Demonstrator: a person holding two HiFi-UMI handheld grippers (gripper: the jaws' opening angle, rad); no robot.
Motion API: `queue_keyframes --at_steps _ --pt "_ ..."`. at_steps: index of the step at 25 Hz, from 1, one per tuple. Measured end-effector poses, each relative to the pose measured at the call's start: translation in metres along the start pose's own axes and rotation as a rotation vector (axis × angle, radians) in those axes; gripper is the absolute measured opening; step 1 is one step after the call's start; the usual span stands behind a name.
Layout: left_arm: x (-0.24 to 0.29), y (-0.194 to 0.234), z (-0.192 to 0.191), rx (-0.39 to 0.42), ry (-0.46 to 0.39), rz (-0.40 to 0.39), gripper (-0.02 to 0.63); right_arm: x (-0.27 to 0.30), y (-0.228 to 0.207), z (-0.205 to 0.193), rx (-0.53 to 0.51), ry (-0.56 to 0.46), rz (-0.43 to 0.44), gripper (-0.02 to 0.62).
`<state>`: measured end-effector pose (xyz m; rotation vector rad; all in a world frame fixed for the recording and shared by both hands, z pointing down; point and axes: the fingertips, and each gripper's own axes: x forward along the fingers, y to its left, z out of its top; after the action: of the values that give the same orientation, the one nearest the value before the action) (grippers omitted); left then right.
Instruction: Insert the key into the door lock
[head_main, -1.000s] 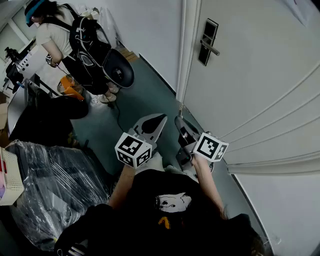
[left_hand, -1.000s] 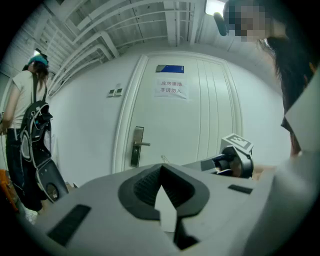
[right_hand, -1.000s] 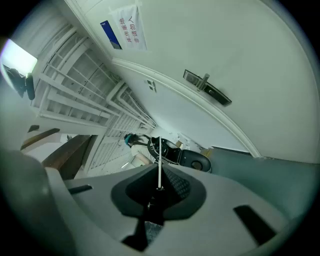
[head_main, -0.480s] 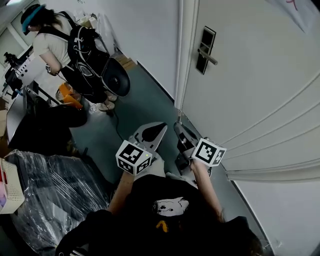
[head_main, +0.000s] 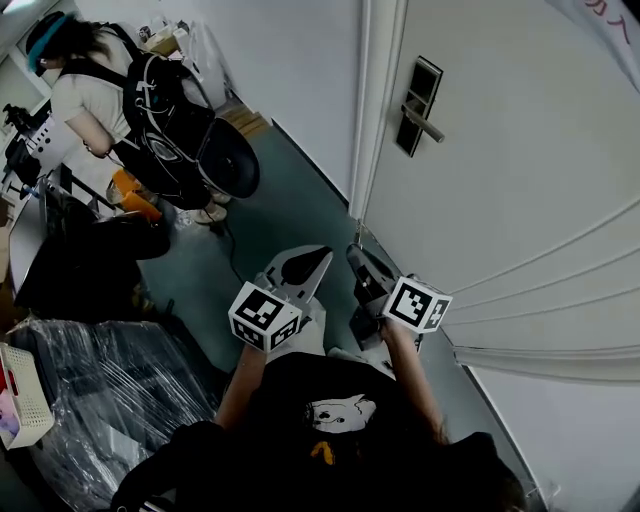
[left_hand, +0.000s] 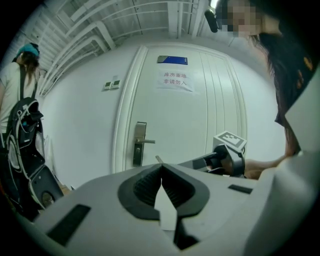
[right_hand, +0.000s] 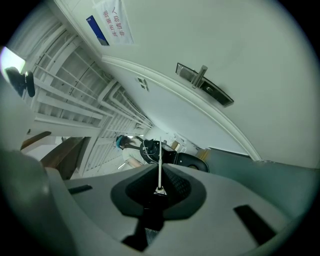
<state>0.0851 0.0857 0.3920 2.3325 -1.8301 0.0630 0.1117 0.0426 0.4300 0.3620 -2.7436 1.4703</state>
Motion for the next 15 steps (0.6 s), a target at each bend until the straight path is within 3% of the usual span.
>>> queue_keyframes --at_steps 5,10,15 --pt "0.031 0.025 0.01 -0.017 0.011 -0.016 0.009 0.024 -0.015 0.027 0.018 0.003 -0.023 0.02" --pt "0.057 0.078 0.012 -0.023 0.017 -0.052 0.009 0.067 -0.032 0.047 0.02 -0.024 -0.071 0.02" --pt "0.092 0.119 0.031 -0.031 0.018 -0.122 0.009 0.104 -0.048 0.08 0.045 -0.06 -0.12 0.02"
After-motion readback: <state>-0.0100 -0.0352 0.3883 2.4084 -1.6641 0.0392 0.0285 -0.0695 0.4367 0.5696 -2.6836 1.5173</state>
